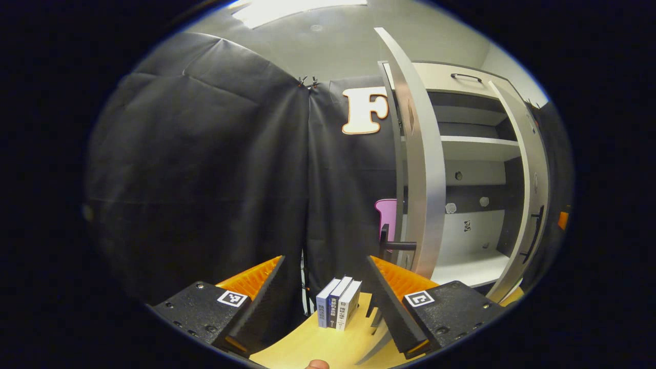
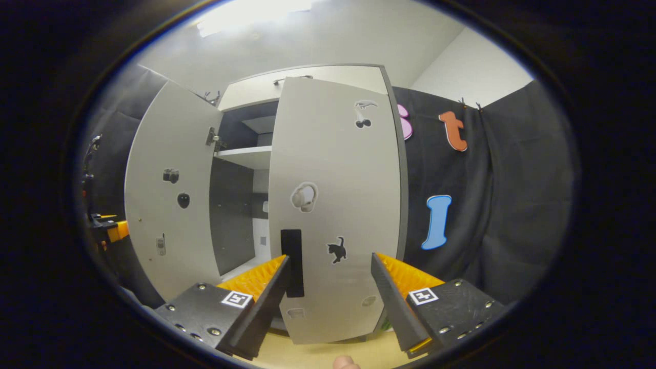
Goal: Grasp the bottle in the cabinet with the left hand and place it on the coaster, then close the right door with the right hand and the left door with the left hand.
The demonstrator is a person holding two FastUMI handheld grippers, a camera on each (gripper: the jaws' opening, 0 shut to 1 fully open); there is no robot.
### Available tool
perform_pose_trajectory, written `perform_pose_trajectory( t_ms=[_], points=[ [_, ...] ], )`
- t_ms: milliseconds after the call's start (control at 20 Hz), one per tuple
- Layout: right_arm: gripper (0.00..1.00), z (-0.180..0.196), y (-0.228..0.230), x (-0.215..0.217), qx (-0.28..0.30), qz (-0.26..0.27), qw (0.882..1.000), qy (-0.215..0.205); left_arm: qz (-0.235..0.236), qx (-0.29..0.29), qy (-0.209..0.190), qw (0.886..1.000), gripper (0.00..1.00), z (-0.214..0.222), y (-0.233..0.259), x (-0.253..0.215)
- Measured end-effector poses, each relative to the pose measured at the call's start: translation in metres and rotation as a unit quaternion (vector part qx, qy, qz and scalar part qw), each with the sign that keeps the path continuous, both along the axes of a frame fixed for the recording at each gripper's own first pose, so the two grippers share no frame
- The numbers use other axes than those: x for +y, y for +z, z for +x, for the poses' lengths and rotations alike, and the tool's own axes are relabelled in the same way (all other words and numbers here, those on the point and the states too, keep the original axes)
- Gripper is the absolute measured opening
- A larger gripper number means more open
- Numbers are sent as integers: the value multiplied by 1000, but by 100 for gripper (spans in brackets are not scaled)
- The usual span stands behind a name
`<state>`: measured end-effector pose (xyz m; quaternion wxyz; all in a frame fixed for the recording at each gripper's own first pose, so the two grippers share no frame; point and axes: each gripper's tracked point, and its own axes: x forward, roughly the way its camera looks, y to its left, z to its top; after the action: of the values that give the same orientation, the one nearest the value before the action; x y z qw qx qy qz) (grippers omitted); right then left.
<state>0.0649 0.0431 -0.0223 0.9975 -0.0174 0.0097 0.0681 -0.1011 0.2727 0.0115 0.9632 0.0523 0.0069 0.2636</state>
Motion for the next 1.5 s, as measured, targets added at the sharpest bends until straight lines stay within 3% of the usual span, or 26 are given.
perform_pose_trajectory(
  t_ms=[150, 550, 850, 950, 1500],
  points=[
    [95, 1, 0, -2, 0, -1, 1000, -6, -12, -6, -12, 1000, 92, 2, -2, 0],
    [92, 4, -1, -12, -2, 2, 1000, -15, -51, -20, -33, 998, 94, 3, -5, -1],
    [95, 5, -1, -14, 1, 3, 1000, -13, -39, -13, -38, 998, 94, 4, -3, -3],
    [92, 4, -1, -15, 0, 3, 1000, -13, -43, -15, -40, 998, 94, 6, -3, -3],
    [95, -2, -1, -22, 0, 5, 1000, -18, -55, -13, -81, 995, 93, 9, -4, -28]
  ],
)
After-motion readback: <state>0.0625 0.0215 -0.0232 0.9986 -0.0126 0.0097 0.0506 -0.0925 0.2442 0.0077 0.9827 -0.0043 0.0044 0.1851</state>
